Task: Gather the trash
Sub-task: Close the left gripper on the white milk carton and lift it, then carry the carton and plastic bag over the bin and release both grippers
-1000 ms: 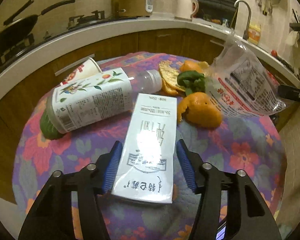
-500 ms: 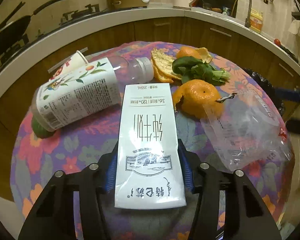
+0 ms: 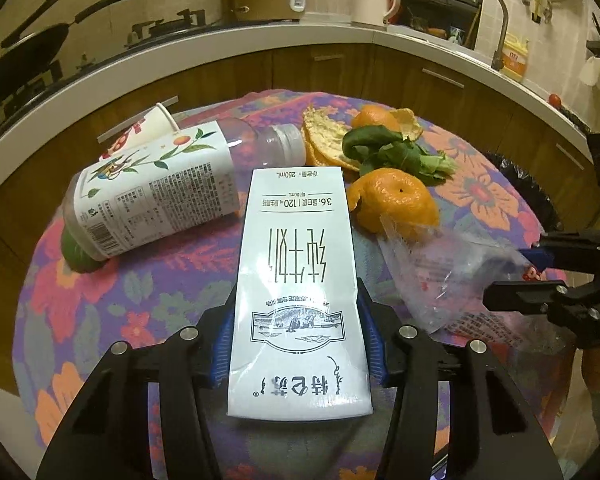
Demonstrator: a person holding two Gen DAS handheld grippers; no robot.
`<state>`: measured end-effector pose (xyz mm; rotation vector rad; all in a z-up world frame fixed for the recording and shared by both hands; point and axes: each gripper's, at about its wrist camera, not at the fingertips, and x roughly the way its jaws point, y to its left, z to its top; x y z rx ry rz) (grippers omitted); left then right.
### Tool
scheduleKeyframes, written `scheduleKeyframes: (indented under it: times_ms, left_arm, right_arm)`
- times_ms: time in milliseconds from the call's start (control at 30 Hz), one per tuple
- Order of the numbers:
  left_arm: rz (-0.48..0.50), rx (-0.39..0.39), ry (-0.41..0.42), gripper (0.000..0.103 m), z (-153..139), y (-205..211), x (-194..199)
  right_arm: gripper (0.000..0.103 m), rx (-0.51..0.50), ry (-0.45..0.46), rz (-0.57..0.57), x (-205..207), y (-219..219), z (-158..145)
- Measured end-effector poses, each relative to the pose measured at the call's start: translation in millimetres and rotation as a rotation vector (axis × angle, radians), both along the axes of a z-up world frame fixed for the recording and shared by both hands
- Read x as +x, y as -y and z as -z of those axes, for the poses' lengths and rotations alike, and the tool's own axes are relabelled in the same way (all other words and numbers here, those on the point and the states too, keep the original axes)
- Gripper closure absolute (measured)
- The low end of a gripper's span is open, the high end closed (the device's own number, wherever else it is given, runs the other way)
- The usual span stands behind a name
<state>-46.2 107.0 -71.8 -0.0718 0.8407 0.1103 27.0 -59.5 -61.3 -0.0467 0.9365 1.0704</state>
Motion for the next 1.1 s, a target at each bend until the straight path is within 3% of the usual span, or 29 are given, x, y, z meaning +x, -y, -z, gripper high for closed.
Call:
scheduleKeyframes:
  times_ms: [100, 200, 467, 600, 867, 1100]
  left_arm:
    - [0.005, -0.010, 0.016, 0.053, -4.2, 1.4, -2.0]
    - [0.022, -0.018, 0.037, 0.054, -10.9, 6.2, -6.6]
    - [0.059, -0.017, 0.100, 0.054, -36.8, 23.7, -12.8]
    - [0.089, -0.004, 0.123, 0.054, -50.2, 43.1, -6.2]
    - [0.170, 0.016, 0.160, 0.054, -78.3, 95.0, 22.2]
    - [0.279, 0.032, 0.155, 0.054, -83.9, 164.6, 82.3]
  right_arm:
    - [0.088, 0.034, -0.036, 0.002, 2.5, 7.9, -0.3]
    - [0.092, 0.046, -0.018, 0.020, -1.6, 16.8, -7.1]
    - [0.093, 0.012, 0.183, 0.131, -20.6, 43.7, -44.3]
    - [0.093, 0.013, 0.230, 0.178, -18.5, 60.2, -56.1]
    - [0.093, 0.031, 0.264, 0.292, 3.9, 113.3, -63.5]
    - [0.093, 0.006, 0.228, 0.472, 53.3, 172.0, -44.9]
